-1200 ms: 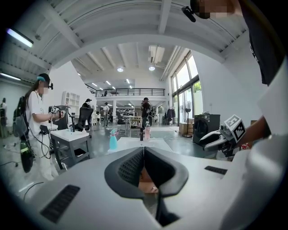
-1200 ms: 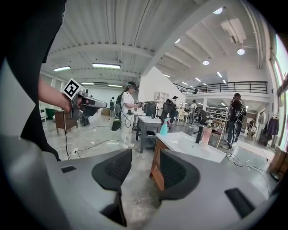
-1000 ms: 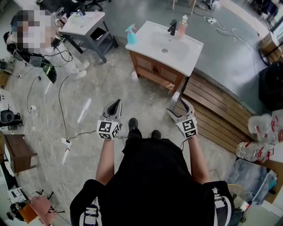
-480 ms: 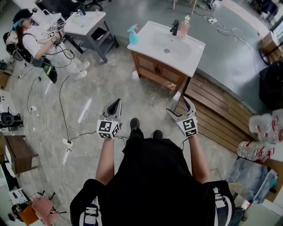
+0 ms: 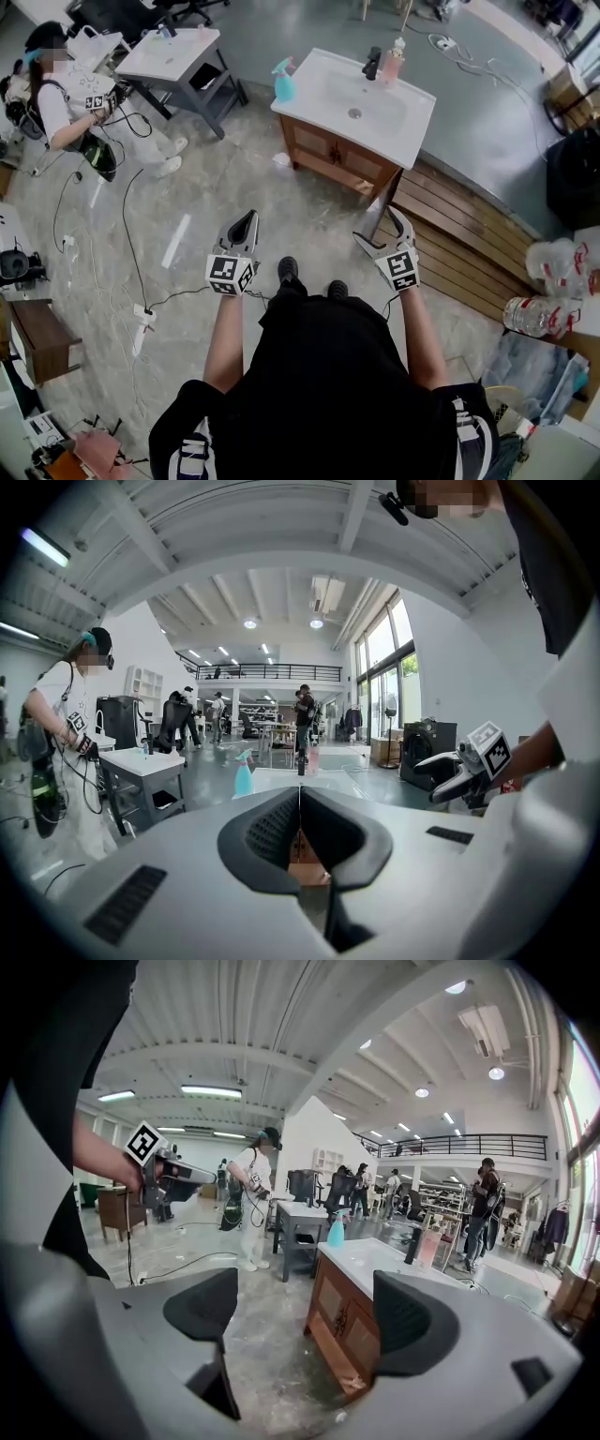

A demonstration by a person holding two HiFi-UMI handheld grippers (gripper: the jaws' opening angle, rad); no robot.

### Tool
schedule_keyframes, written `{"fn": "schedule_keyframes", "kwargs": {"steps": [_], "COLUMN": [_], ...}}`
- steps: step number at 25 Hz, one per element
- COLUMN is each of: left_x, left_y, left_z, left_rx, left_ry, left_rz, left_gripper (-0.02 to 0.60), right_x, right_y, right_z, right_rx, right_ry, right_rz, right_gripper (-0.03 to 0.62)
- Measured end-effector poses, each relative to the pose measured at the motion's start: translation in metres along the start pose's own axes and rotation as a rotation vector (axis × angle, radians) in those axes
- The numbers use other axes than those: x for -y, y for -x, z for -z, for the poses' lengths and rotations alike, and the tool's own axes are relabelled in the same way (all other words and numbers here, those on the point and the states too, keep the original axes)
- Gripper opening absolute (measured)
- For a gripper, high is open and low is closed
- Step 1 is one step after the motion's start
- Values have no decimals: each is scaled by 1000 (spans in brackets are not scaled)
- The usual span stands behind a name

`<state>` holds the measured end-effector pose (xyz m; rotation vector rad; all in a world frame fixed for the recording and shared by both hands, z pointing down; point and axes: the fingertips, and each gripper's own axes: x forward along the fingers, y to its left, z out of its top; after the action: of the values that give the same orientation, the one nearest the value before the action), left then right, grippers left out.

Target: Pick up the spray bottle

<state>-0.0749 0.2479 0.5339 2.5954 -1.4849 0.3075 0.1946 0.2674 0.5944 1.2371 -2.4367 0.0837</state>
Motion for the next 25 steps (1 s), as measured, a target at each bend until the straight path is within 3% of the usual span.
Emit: {"fn": "schedule_keyframes", "kwargs": {"steps": [25], "left_x": [-165], "left_y": [-74], "left_z": [-19], "left_rx": [6], "left_ry": [-7], "left_rz": [153], "left_gripper": [25], "right_x": [-20], "right_y": [-136], "right_z": [-62], "right_rx": [-50], "right_ry": [-50], "right_rz": [171], "right_gripper": [465]}}
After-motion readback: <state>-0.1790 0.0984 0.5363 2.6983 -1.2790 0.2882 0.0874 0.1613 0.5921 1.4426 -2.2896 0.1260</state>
